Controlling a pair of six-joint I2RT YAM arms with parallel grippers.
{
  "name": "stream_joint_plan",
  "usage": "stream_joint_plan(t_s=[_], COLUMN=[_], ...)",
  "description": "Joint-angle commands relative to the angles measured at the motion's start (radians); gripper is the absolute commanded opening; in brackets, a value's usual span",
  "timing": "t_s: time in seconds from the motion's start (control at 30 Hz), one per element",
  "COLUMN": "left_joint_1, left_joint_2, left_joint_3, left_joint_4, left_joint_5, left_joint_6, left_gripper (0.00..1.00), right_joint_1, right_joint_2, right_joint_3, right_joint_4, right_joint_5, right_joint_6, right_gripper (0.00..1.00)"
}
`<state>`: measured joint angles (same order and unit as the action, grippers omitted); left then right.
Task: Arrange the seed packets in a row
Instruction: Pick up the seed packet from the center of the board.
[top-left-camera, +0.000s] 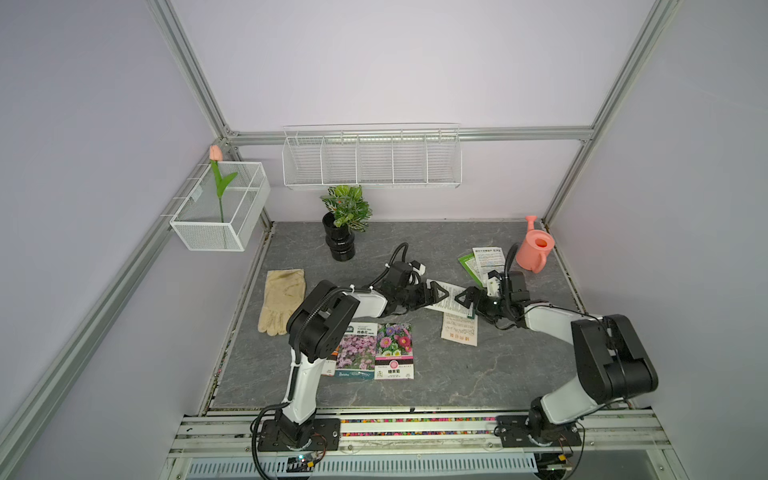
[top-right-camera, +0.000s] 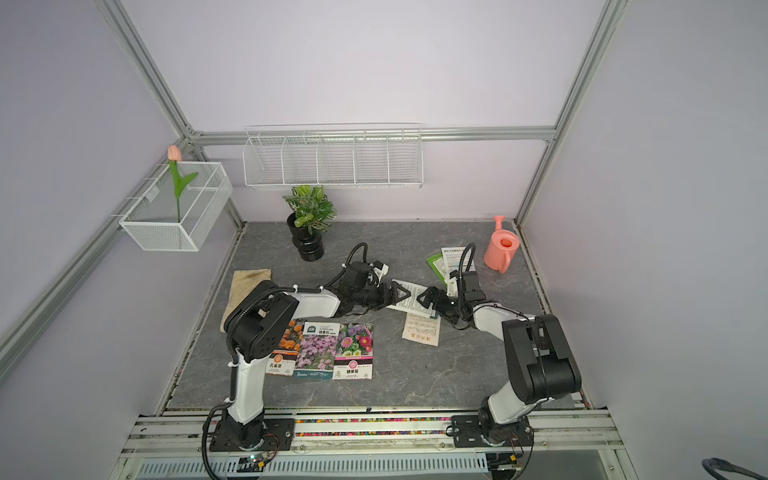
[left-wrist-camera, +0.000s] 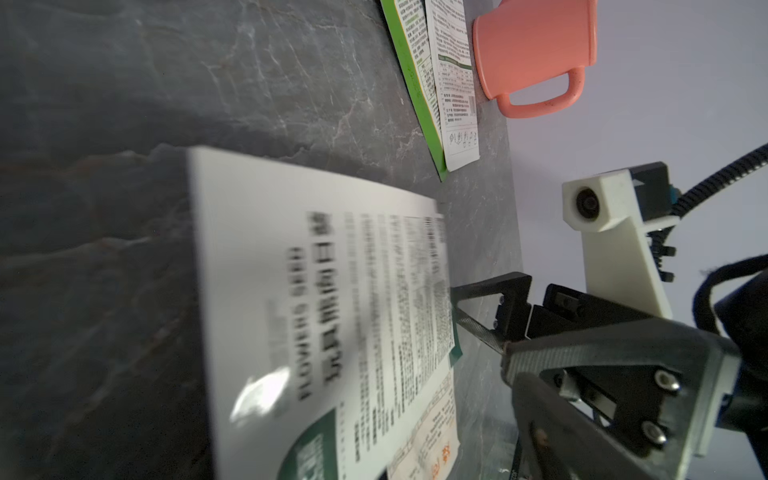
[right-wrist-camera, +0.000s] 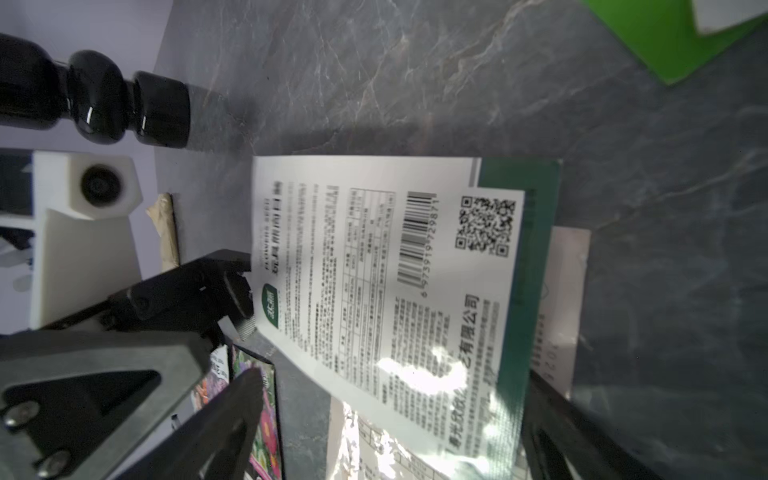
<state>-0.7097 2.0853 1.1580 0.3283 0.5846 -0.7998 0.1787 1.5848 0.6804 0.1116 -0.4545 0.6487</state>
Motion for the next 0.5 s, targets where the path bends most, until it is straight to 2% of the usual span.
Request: stream_joint_plan(t_s=[0.0,0.03,0.1,0.17,0.2,0.27,0.37,0.4,0.47], left_joint_1=[-0.008,-0.008,-0.008,-0.007,-0.007,-0.007,-0.007,-0.007,-0.005], left_joint_2=[0.023,0.017,-0.005,-0.028,-0.037,-0.048,-0.058,-0.067,-0.089], left_joint_3=[0.007,0.004,-0.004,-0.006,-0.005,0.003,0.024,0.030,0.032], left_joint_4=[-0.020,-0.021,-0.029,-0.035,-0.037,-0.038,-0.032,-0.032,-0.035], left_joint_5=[0.020,0.018,0.004,0.003,0.001,0.008,0.032,0.038,0.055], left_joint_6=[-0.015,-0.010,0.005,0.025,0.032,0.039,0.046,0.051,0.076], left_gripper=[0.85,0.84,0.75,0.62,0.54,0.34,0.05,0.00,0.00], right_joint_1=[0.001,0.001,0.001,0.001,0.001,0.001,0.001,0.001,0.001], right_joint_2=[0.011,-0.010,-0.065,-0.122,-0.147,-0.184,-0.202,-0.208,-0.225], right_joint_3=[-0.052,-0.058,-0.070,-0.081,-0.084,-0.083,-0.064,-0.062,-0.062], right_joint_4=[0.030,0.037,0.043,0.054,0.058,0.068,0.043,0.037,0.026], right_joint_5=[-0.023,-0.019,-0.001,0.005,0.006,0.003,0.001,0.002,0.007], right_joint_6=[0.041,0.040,0.038,0.031,0.029,0.023,0.014,0.012,0.008], right_gripper=[0.94,0.87,0.65,0.54,0.52,0.51,0.59,0.66,0.78])
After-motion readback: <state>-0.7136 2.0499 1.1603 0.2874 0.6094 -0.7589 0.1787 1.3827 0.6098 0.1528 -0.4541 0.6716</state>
